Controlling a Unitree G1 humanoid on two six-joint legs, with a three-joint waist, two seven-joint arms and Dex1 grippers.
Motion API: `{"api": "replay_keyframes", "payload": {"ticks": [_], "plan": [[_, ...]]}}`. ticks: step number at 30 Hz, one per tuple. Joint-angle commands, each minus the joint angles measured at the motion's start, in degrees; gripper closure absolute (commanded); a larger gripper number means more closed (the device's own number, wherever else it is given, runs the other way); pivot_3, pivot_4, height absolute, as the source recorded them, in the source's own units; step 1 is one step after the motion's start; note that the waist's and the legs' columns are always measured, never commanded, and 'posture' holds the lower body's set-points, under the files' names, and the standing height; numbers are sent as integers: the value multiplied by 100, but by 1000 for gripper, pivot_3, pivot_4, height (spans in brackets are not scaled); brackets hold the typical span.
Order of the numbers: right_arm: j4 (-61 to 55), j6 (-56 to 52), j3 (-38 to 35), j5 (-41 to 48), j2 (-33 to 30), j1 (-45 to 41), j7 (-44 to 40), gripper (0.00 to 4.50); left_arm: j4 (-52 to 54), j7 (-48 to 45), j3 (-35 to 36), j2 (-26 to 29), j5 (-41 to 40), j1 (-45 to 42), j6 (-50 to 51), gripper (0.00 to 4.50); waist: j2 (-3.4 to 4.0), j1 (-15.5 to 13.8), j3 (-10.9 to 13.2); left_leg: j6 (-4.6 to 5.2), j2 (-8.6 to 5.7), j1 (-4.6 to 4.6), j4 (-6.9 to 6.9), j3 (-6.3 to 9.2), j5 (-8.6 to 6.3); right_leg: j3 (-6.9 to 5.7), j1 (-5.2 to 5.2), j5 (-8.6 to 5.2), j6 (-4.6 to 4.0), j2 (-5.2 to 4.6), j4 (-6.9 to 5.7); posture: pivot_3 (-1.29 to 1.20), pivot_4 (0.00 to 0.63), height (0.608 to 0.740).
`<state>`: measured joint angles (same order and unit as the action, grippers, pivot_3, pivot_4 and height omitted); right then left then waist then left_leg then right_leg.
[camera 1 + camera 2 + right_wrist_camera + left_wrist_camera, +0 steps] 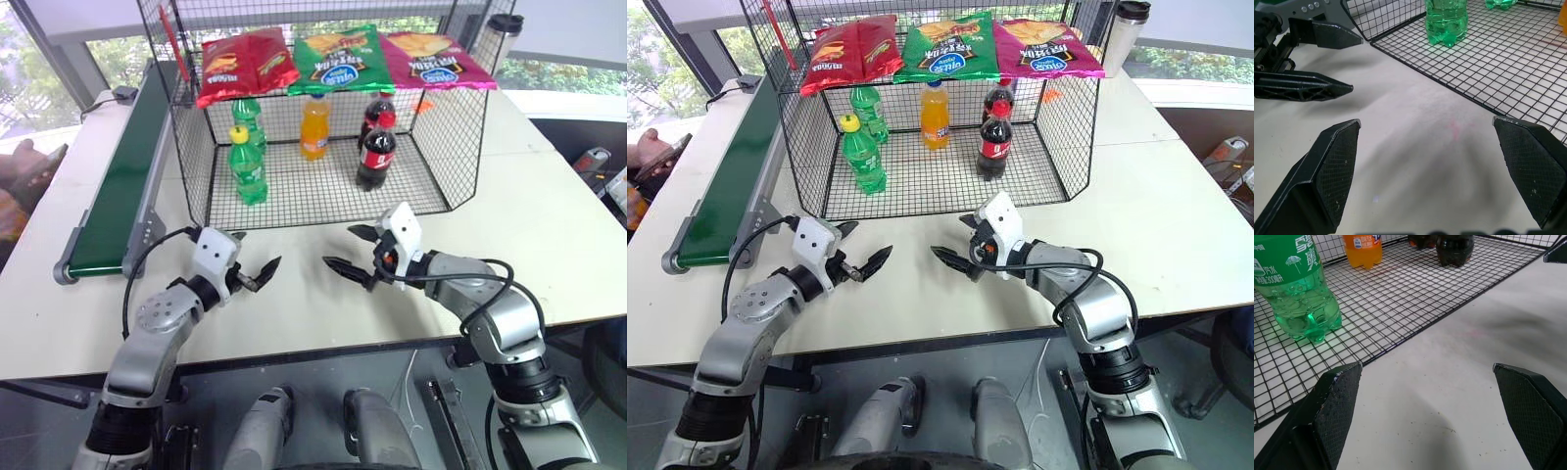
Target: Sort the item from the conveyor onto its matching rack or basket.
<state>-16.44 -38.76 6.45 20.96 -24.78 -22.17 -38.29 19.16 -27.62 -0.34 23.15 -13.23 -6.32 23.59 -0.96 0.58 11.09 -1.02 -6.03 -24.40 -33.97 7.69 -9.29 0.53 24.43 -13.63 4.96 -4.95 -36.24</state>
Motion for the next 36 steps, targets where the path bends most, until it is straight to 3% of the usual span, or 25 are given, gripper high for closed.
{"api": "replay_keyframes", "payload": {"ticks": [1,29,36], "plan": [[-111,118,-16,31,-5,-114,-43,25,256,-13,129,-2,-72,19,-175,0,0,0,0,0,0,0,0,0,0,0,0,0,0,0,0,0,150,739],[-157,94,-5,77,1,-113,-145,25,280,82,119,9,-25,96,-118,0,0,0,0,-1,0,0,0,0,-1,0,0,0,0,0,0,0,150,739],[-229,0,-14,181,-24,-204,-262,25,659,132,418,59,-337,177,394,0,0,4,0,0,0,0,0,0,0,0,0,0,0,0,0,0,150,739]]}}
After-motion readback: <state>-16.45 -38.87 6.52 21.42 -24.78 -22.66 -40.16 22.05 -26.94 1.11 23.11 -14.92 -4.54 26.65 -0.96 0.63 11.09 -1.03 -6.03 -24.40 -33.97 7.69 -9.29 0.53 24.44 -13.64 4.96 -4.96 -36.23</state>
